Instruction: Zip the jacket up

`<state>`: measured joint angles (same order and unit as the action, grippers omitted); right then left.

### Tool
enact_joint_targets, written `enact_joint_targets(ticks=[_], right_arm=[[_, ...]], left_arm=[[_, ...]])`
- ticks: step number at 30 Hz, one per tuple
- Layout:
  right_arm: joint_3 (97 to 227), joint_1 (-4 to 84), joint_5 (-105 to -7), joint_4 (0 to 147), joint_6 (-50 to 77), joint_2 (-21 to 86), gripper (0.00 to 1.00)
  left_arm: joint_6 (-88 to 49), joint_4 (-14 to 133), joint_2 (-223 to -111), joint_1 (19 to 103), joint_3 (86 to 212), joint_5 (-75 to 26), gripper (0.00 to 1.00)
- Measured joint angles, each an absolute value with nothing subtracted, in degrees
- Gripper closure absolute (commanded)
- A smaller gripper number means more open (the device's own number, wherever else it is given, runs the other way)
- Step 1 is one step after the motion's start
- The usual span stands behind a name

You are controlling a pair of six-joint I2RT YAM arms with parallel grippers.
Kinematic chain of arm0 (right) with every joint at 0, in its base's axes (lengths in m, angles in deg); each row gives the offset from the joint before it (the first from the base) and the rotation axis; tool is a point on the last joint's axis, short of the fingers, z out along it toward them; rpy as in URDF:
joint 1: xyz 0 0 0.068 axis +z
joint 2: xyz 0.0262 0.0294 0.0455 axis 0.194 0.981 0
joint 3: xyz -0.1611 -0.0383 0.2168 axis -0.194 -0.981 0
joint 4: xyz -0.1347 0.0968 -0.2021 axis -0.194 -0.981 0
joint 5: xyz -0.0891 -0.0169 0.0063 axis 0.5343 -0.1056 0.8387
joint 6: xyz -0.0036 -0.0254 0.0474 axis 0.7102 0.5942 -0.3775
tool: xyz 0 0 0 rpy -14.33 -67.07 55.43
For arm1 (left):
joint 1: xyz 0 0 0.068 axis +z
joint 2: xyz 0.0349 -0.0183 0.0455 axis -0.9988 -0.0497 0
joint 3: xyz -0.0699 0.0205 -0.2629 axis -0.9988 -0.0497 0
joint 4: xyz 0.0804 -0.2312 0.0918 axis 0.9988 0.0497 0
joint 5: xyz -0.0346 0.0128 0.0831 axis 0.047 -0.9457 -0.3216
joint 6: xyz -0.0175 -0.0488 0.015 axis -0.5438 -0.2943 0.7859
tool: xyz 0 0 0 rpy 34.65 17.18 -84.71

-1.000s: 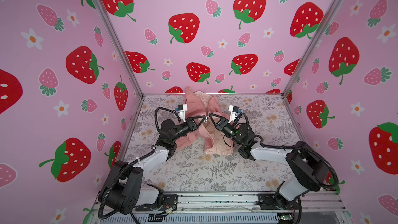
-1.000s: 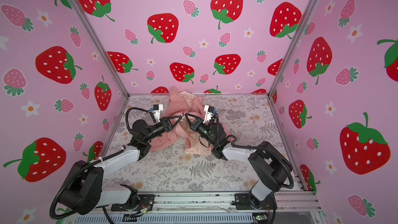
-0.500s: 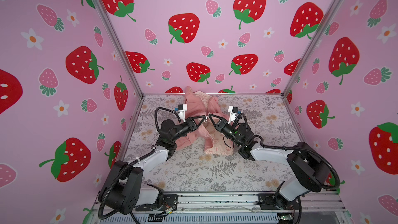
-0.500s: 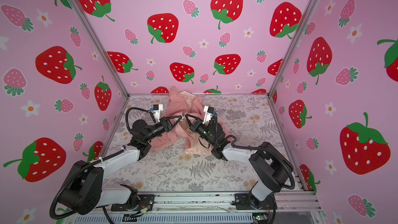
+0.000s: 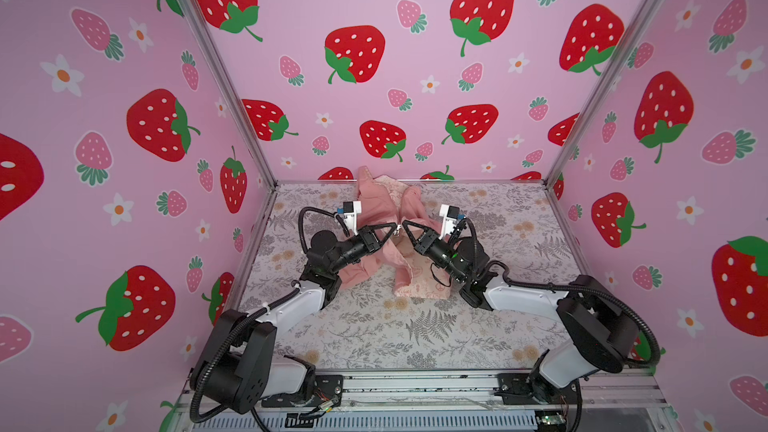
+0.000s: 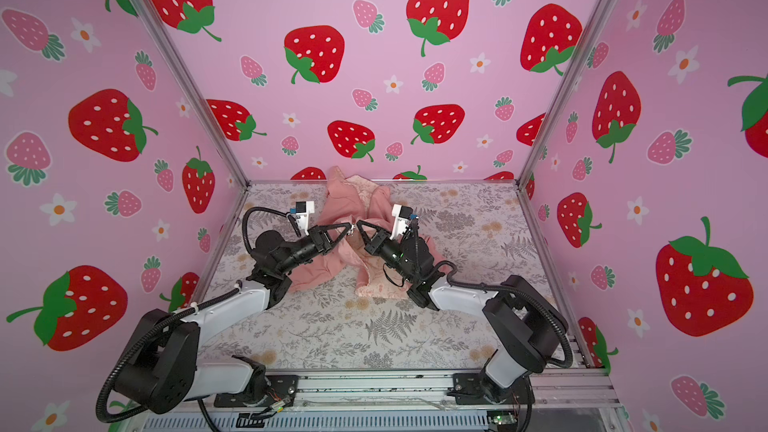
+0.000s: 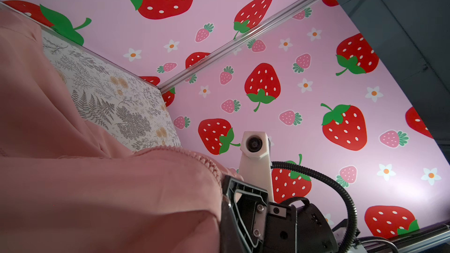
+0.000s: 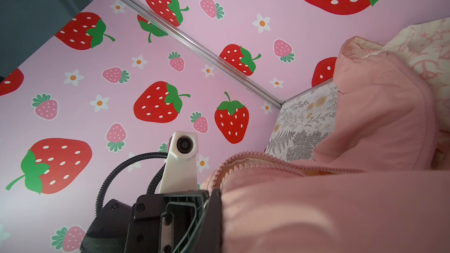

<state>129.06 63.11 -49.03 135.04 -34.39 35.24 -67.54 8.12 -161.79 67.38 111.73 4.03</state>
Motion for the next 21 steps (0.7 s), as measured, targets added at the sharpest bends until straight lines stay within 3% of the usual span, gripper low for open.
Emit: enact_joint_targets(ticks=[21], right_arm=[[129.2, 64.1, -47.6, 132.5, -31.9, 33.6, 1.00]], left_arm=[[-67.5, 8.2, -162.5, 67.4, 111.7, 4.1, 1.00]])
